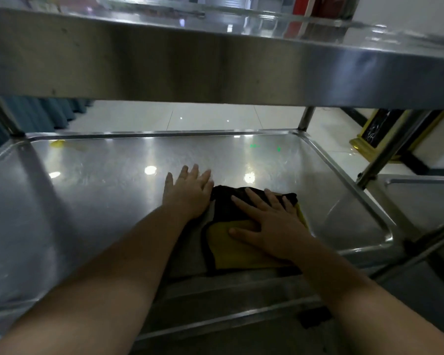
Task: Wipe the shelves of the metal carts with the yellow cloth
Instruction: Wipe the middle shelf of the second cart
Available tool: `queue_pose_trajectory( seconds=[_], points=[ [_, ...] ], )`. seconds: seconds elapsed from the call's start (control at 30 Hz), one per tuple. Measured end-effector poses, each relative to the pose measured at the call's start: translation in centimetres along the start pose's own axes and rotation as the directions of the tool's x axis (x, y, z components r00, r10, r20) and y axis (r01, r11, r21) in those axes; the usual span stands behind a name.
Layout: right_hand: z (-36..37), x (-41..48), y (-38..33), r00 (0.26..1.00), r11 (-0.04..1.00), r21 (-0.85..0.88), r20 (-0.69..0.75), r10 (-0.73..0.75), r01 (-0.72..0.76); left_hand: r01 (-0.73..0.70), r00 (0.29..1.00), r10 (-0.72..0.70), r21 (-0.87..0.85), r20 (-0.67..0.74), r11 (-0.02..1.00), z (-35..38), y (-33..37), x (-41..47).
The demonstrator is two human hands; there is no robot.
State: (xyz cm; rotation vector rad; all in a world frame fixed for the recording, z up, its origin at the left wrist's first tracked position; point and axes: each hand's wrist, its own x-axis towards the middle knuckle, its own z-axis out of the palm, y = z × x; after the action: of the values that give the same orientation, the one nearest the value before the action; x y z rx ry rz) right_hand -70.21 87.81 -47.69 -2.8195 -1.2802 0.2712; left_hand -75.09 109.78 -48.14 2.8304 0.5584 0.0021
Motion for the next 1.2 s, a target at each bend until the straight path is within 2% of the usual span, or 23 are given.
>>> queue_pose_trajectory(
  seconds=[0.13, 0.2, 0.33, 0.43, 0.6, 0.73, 0.83, 1.0, 1.13, 1.2],
  points=[
    [-0.3, 4.1, 1.7, 0.999, 0.999, -0.039, -0.052, 0.008, -0.010, 0.020, 1.000, -0.020, 0.103, 0.000, 0.994, 0.8, 0.1, 0.6],
    [-1.4, 8.3, 2.6, 0.995, 0.997, -0.016, -0.067, 0.074, -0.075, 0.029, 0.999, -0.031, 0.123, 0.011, 0.992, 0.6, 0.1, 0.9],
    [-3.8, 16.2, 4.6, 0.968, 0.967, 0.033, -0.008, 0.252, -0.251, 0.022, 1.000, -0.021, 0.123, -0.011, 0.992, 0.7, 0.2, 1.0],
    [-3.8, 17.9, 4.7, 0.948, 0.947, 0.031, 0.004, 0.319, -0.319, -0.002, 1.000, 0.004, 0.131, -0.010, 0.991, 0.7, -0.3, 1.2],
    [-2.3, 10.4, 4.9, 0.981, 0.982, -0.003, 0.014, 0.191, -0.191, -0.027, 0.999, 0.022, 0.174, 0.027, 0.984, 0.4, -0.8, 0.7],
    [-1.0, 1.6, 4.5, 0.999, 1.000, -0.022, 0.035, 0.019, -0.018, -0.035, 0.999, 0.032, 0.164, 0.020, 0.986, 0.4, -1.4, 0.1],
    [-1.0, 1.1, 5.0, 0.999, 0.999, -0.026, 0.032, -0.030, 0.031, -0.031, 0.999, 0.029, 0.165, 0.014, 0.986, 0.5, -1.6, -0.1],
    [-3.0, 11.4, 5.3, 0.990, 0.990, -0.013, 0.007, 0.143, -0.143, -0.021, 1.000, 0.021, 0.170, 0.000, 0.985, 0.5, -1.1, -0.3],
    [-3.8, 17.3, 3.3, 0.929, 0.928, 0.063, -0.030, 0.370, -0.367, -0.053, 0.999, 0.052, 0.203, 0.007, 0.978, 0.7, -1.8, -0.2],
    [-3.8, 18.5, 2.5, 0.921, 0.917, 0.108, -0.029, 0.388, -0.383, -0.052, 0.999, 0.050, 0.211, 0.016, 0.976, 0.6, -2.2, 0.1]
  ],
)
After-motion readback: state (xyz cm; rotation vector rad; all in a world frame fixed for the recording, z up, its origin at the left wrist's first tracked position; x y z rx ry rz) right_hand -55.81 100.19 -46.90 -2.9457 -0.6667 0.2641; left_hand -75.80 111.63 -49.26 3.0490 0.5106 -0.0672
